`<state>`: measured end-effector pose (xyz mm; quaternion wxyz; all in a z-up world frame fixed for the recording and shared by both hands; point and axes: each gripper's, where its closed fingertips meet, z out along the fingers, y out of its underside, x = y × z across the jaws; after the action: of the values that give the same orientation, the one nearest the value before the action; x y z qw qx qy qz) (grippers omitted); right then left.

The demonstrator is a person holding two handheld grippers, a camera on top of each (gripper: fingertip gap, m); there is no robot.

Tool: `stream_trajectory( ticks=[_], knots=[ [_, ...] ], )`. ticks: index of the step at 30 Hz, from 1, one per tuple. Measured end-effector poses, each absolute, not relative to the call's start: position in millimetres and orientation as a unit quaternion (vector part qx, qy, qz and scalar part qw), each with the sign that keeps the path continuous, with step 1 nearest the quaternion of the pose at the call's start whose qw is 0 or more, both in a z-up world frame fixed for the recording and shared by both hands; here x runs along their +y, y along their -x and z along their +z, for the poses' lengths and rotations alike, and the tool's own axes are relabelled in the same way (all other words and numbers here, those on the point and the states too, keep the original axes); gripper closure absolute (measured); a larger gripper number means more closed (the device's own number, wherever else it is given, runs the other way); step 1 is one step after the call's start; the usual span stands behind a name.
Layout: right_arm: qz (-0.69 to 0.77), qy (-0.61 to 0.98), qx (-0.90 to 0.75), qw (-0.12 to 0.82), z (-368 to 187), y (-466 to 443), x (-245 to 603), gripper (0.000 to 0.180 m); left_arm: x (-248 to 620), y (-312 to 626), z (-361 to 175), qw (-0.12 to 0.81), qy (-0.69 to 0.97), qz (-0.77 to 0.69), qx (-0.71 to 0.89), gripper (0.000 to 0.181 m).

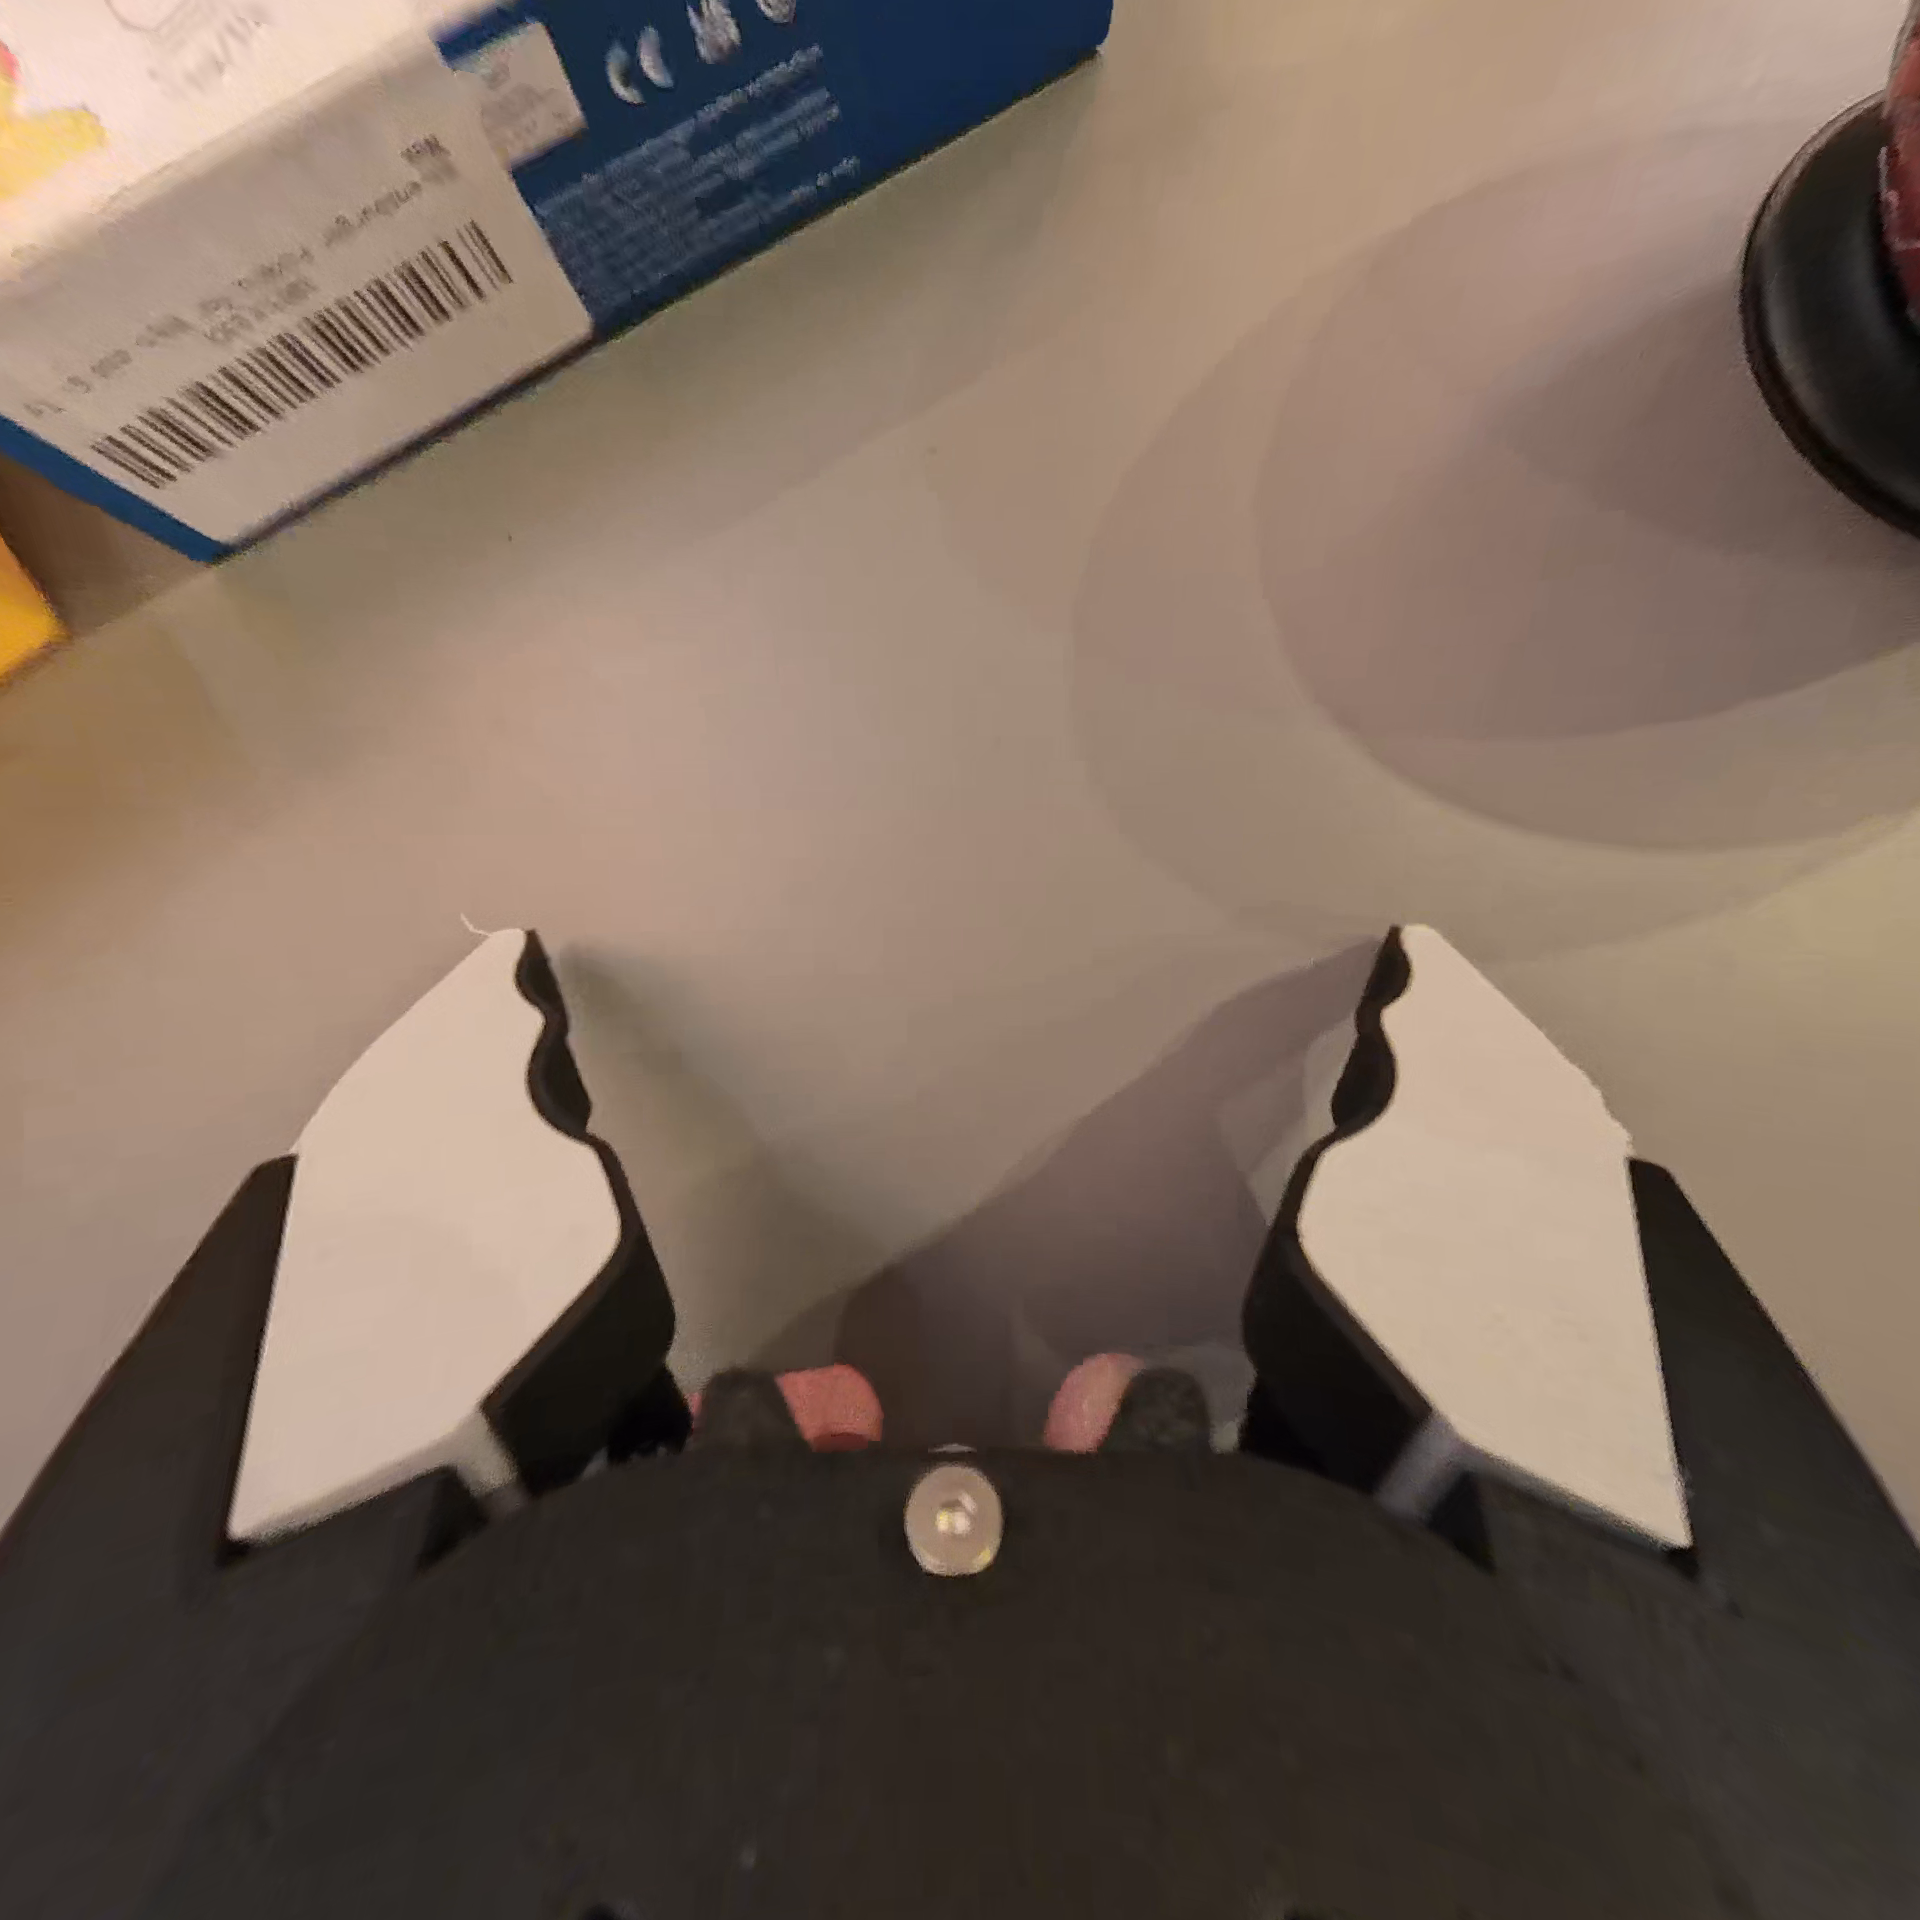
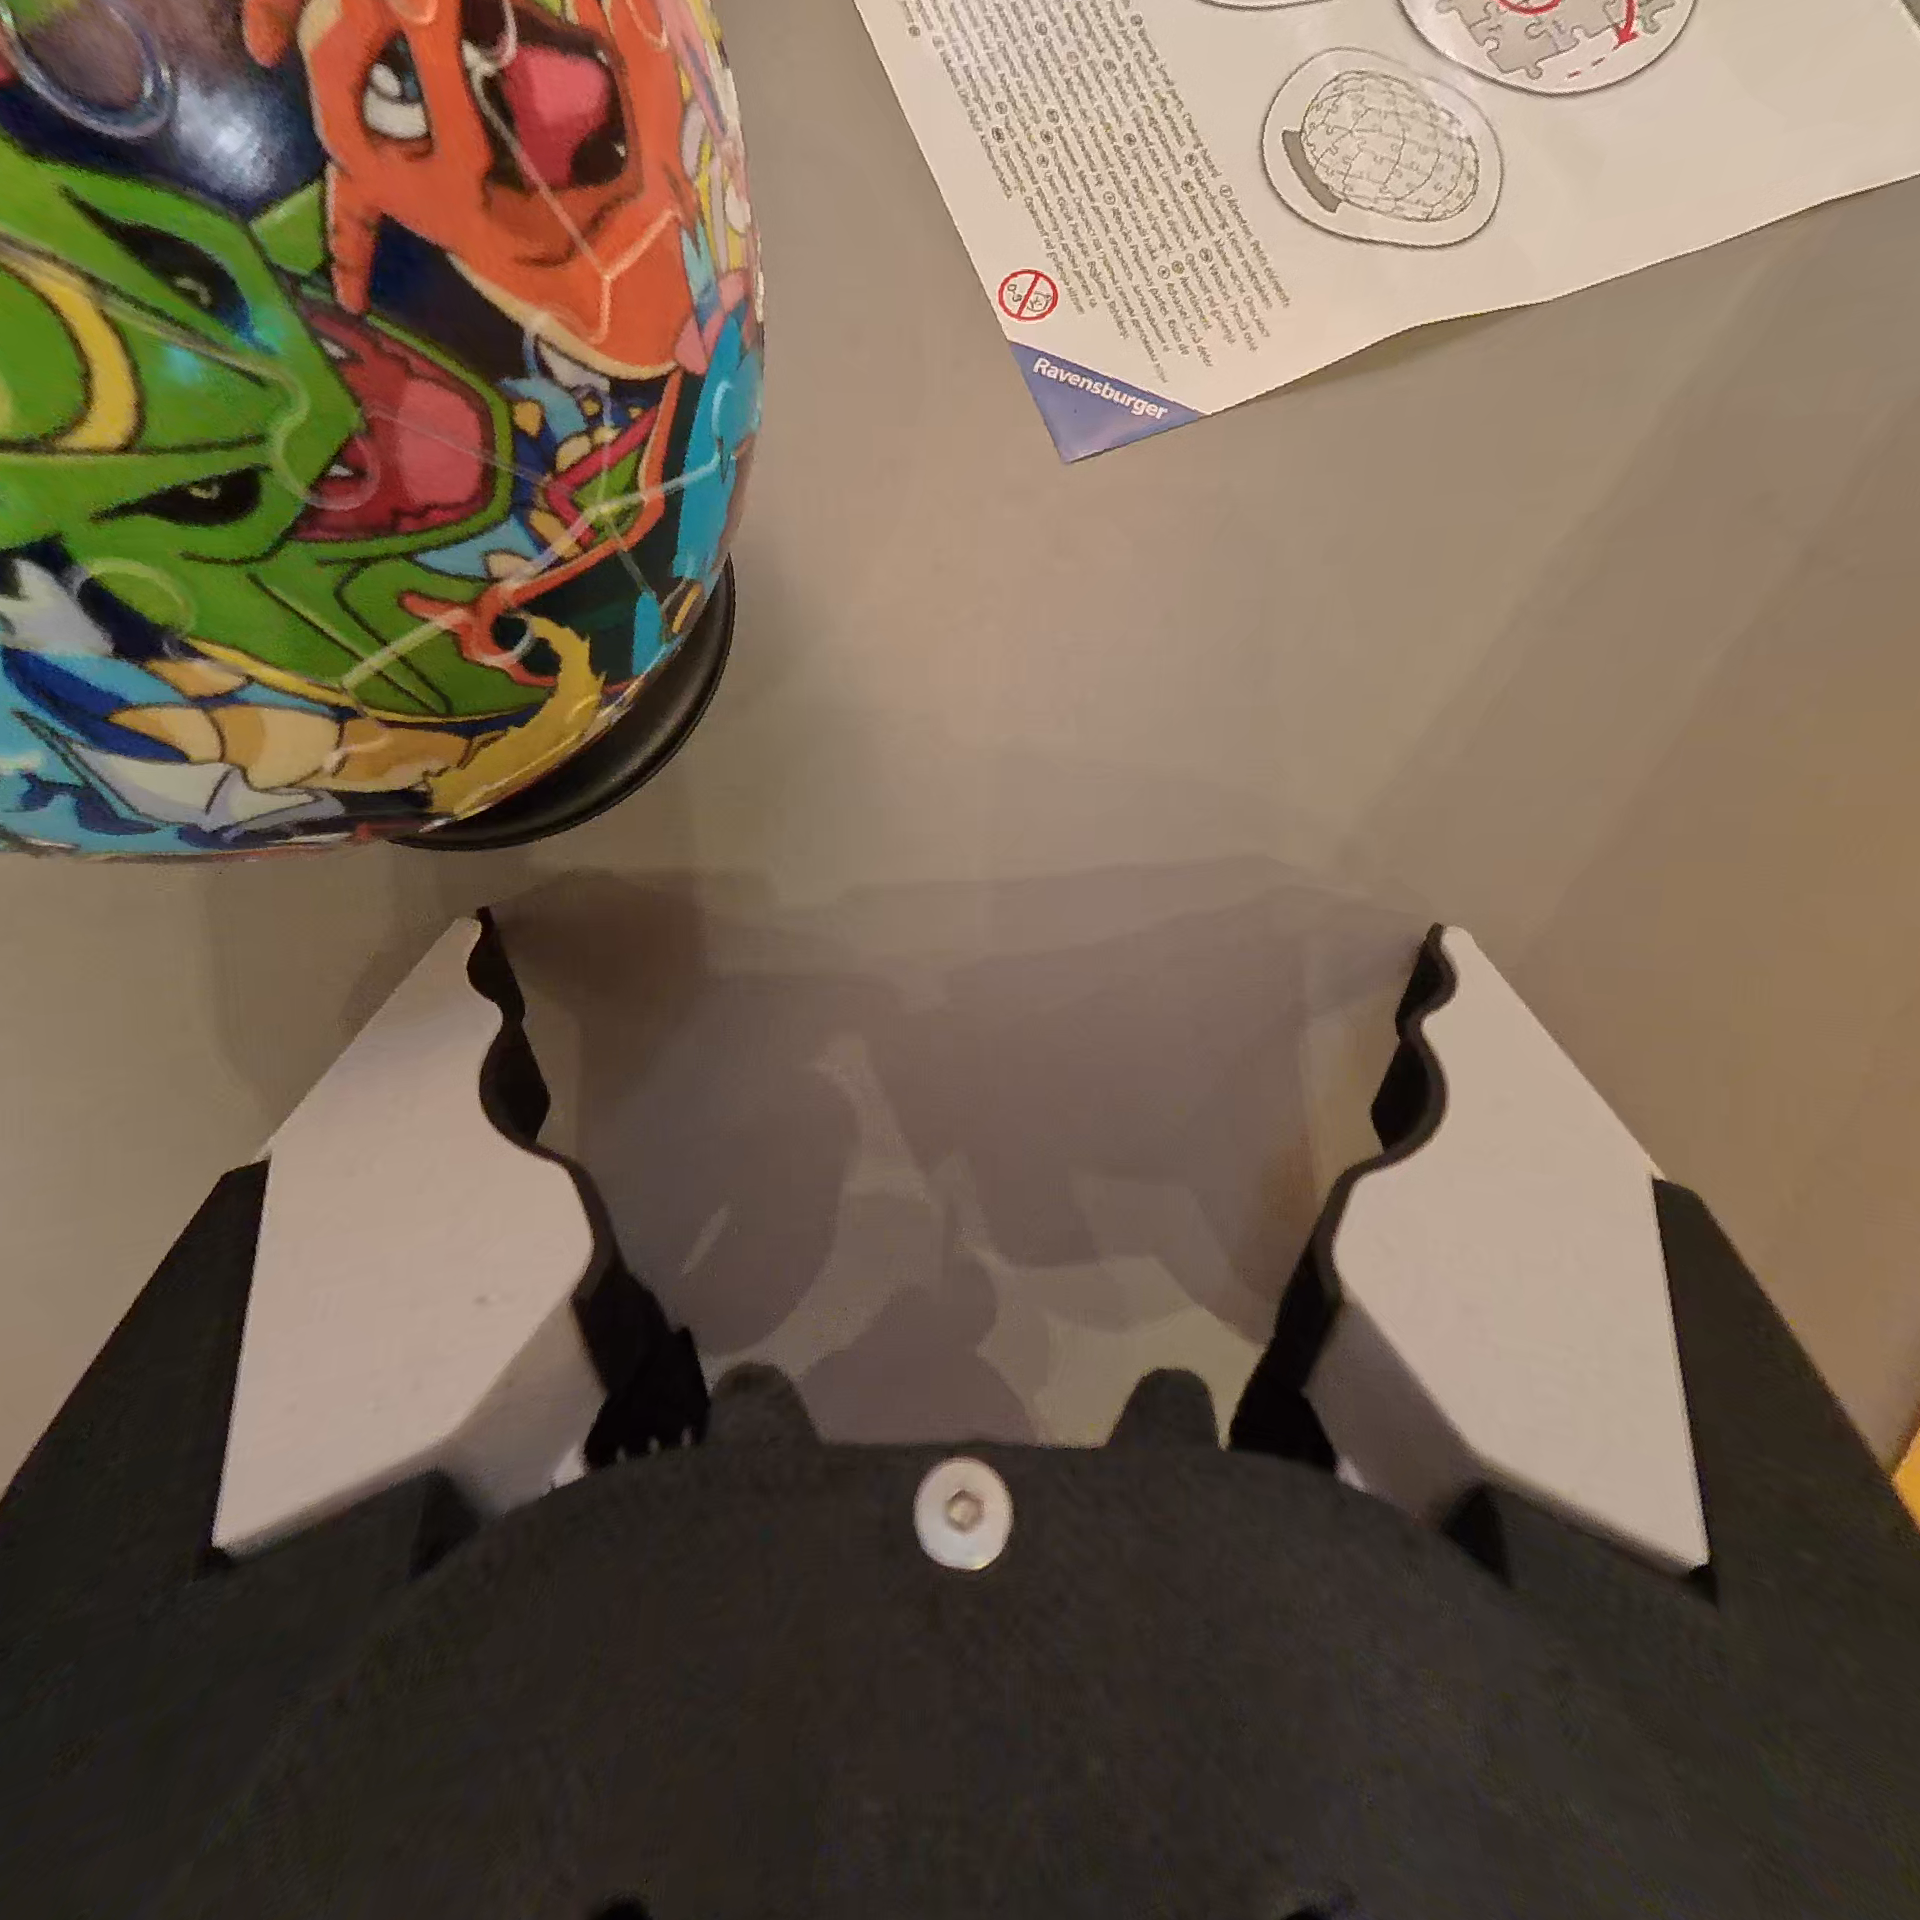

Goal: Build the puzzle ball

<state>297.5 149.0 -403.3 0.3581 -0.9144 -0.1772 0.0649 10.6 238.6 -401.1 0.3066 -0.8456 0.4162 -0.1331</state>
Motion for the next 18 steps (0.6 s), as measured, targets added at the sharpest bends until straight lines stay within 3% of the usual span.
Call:
stream_trajectory(
  ticks=[1,3,5,8,10,13,18],
  knots=[
    [0.065,0.915,-0.176,0.358,-403,-298,149,0.02,244,-7,-397,0.328,0.841,-0.12,0.413,0.05],
    [0.064,0.915,-0.175,0.358,-403,-298,149,0.02,254,4,-390,0.36,0.847,-0.1,0.378,0.101],
    [0.064,0.915,-0.175,0.358,-403,-298,149,0.02,256,7,-389,0.368,0.845,-0.088,0.378,0.095],
    [0.064,0.915,-0.175,0.357,-403,-298,149,0.02,248,2,-399,0.315,0.864,-0.128,0.372,0.06],
    [0.064,0.915,-0.175,0.358,-403,-298,149,0.02,248,2,-402,0.307,0.864,-0.129,0.378,0.046],
    [0.064,0.915,-0.175,0.358,-403,-298,149,0.02,251,5,-404,0.305,0.866,-0.121,0.378,0.035],
    [0.064,0.915,-0.175,0.358,-403,-298,149,0.02,239,6,-405,0.291,0.851,-0.14,0.414,0.034]
  ],
)
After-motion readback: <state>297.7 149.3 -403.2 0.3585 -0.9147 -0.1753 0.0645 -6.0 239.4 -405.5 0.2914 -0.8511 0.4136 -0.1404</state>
